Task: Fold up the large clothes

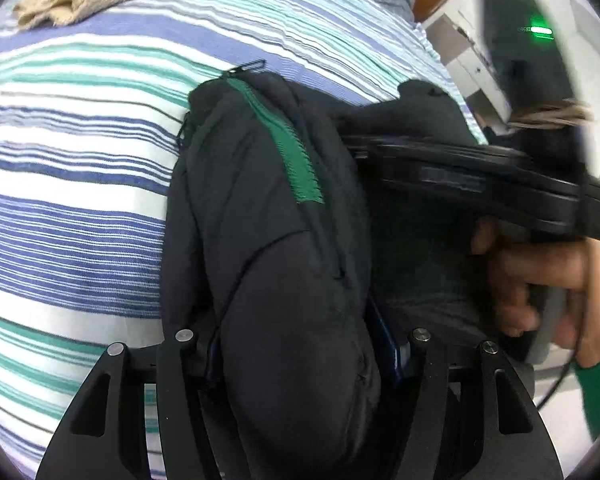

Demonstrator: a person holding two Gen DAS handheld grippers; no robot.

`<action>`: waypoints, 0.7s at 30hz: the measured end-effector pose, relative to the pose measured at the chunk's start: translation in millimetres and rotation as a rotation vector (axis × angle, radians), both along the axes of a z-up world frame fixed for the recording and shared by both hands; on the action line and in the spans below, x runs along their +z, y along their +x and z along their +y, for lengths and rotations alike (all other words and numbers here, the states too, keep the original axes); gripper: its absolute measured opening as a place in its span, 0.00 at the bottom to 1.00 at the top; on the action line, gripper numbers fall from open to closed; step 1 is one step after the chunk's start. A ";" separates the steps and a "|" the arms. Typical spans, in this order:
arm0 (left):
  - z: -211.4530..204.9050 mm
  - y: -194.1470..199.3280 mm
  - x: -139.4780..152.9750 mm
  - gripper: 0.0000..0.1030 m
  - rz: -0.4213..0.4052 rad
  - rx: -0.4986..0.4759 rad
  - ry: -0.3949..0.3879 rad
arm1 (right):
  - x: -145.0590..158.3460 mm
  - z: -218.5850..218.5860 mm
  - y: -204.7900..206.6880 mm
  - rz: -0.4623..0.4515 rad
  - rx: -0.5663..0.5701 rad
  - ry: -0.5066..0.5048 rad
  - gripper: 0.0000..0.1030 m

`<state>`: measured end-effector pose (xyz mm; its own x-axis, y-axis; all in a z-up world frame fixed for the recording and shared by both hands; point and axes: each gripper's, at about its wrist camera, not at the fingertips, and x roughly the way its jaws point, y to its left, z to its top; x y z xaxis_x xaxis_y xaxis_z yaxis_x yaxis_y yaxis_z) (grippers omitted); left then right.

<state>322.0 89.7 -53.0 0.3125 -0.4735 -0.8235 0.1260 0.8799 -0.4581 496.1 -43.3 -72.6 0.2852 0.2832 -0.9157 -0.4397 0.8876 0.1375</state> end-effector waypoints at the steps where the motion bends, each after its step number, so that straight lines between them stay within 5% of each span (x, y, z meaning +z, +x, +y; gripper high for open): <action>1: 0.4 11.8 0.7 0.61 -0.003 -0.002 0.010 | 10.0 -7.1 -8.3 -0.011 0.008 0.022 0.24; 10: -11.9 5.9 4.9 0.62 -0.017 0.024 0.017 | 81.3 -79.2 -156.7 -0.167 0.105 0.186 0.24; 16: 5.9 2.3 -10.7 0.62 -0.027 0.031 0.021 | 59.9 -121.3 -252.4 -0.234 0.030 0.222 0.24; 21: 3.6 1.0 -11.5 0.64 -0.036 0.014 0.030 | 22.6 -134.2 -253.1 -0.201 -0.038 0.243 0.22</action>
